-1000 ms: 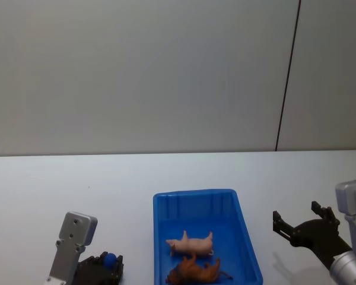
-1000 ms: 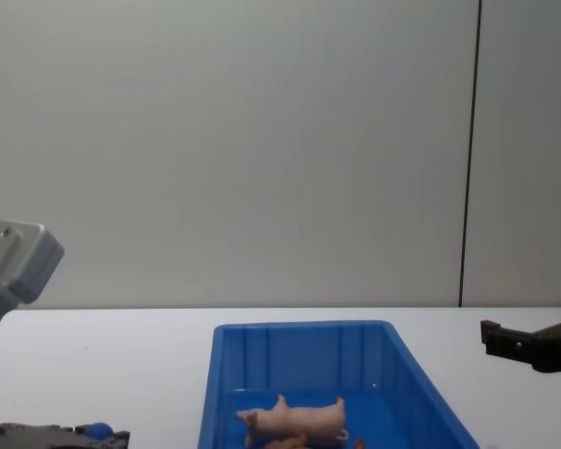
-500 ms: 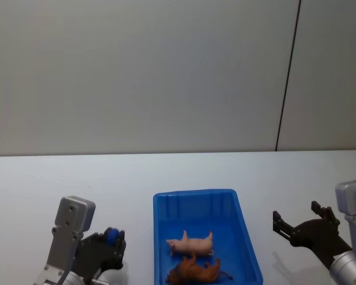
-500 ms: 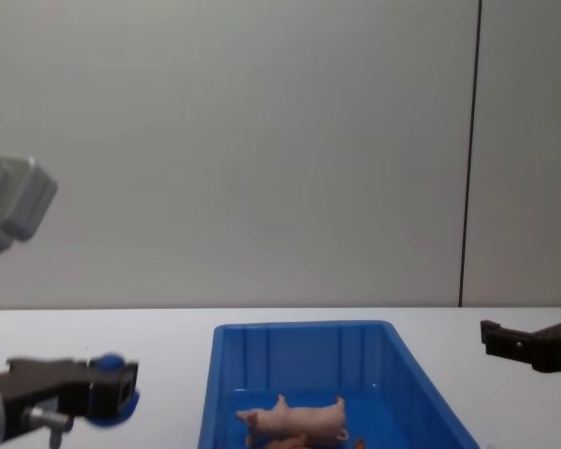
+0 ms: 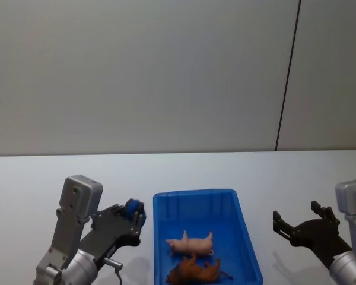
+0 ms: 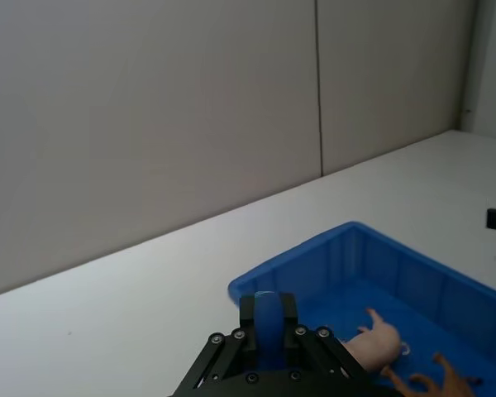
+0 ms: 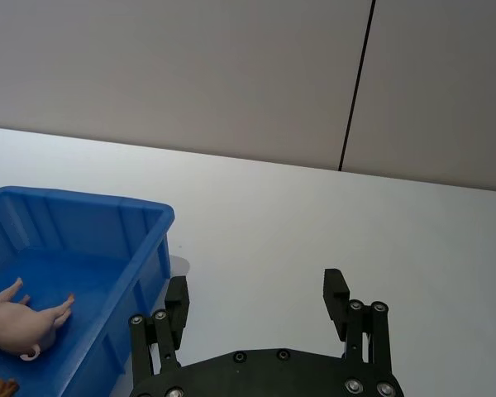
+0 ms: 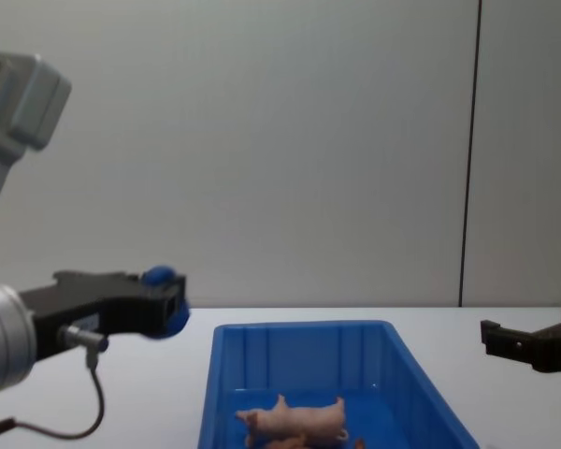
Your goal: Pick up the two dolls from the table and place them into the box.
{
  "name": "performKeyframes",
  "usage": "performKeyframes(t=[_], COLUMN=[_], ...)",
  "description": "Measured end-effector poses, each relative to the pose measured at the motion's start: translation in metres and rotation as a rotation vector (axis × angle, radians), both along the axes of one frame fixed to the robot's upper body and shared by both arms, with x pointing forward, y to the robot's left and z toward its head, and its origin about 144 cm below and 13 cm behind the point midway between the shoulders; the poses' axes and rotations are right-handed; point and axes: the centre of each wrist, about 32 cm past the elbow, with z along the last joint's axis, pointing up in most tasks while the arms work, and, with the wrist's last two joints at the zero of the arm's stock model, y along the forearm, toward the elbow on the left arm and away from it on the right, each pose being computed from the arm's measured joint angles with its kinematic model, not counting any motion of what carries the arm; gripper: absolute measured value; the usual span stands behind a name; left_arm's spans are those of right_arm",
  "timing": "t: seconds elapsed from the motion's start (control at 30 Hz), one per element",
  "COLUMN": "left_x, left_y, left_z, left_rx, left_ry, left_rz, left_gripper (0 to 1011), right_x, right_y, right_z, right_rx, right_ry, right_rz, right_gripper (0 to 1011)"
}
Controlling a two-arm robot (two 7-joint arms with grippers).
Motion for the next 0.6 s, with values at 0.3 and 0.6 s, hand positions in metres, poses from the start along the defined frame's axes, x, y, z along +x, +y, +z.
performKeyframes(t=[0.3, 0.6], left_x=[0.006, 0.014], left_y=[-0.004, -0.010], left_z=[0.009, 0.013], left_rx=[-0.027, -0.054], left_ry=[-0.066, -0.120], left_rz=[-0.127, -0.267], left_gripper=[172, 443], right_x=[0.000, 0.000], right_y=[0.000, 0.000], right_z=[0.000, 0.000], right_rx=[0.000, 0.000], right_ry=[0.000, 0.000], right_rz=[0.000, 0.000], right_gripper=[1001, 1001])
